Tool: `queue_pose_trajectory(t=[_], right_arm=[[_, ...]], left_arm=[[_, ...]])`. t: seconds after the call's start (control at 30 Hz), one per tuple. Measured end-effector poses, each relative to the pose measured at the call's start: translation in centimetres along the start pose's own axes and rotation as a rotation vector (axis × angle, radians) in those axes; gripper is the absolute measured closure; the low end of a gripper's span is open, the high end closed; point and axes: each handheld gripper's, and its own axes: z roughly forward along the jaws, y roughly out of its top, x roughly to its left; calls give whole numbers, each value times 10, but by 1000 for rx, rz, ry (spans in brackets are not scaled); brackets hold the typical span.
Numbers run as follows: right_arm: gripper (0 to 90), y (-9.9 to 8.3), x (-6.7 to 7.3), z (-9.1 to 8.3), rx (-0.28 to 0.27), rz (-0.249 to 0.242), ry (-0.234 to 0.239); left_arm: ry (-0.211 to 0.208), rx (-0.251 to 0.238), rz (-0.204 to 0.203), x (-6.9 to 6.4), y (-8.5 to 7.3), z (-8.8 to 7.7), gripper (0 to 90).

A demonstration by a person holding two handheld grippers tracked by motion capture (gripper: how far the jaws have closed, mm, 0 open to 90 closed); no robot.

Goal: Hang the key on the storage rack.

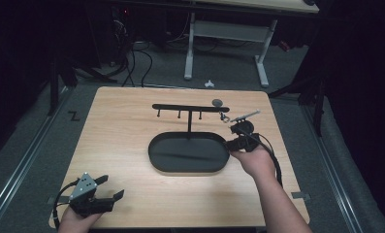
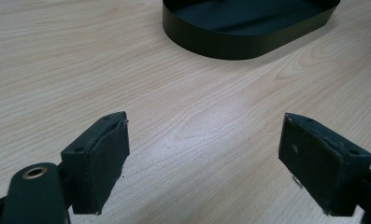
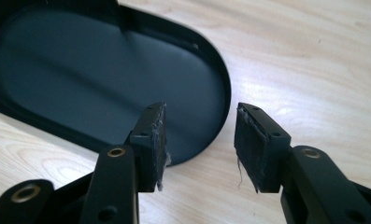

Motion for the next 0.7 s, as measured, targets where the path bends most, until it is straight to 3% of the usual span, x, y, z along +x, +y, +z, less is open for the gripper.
queue_pose_trajectory(t=[0.27,0.37,0.6,0.67,0.7], right_arm=[[525,-56,0,20,-84,20,-25],[522,-83,-1,28,-139,53,-26],[494,-149,0,45,-266,68,-52],[492,-167,3,50,-324,57,-69],[491,-173,3,50,-336,54,-43]], left_arm=[[-1,4,8,-1,0,2,168],[-4,13,14,-1,1,4,168],[11,35,22,-1,0,7,169],[23,33,18,0,0,8,169],[33,33,18,0,0,8,168]])
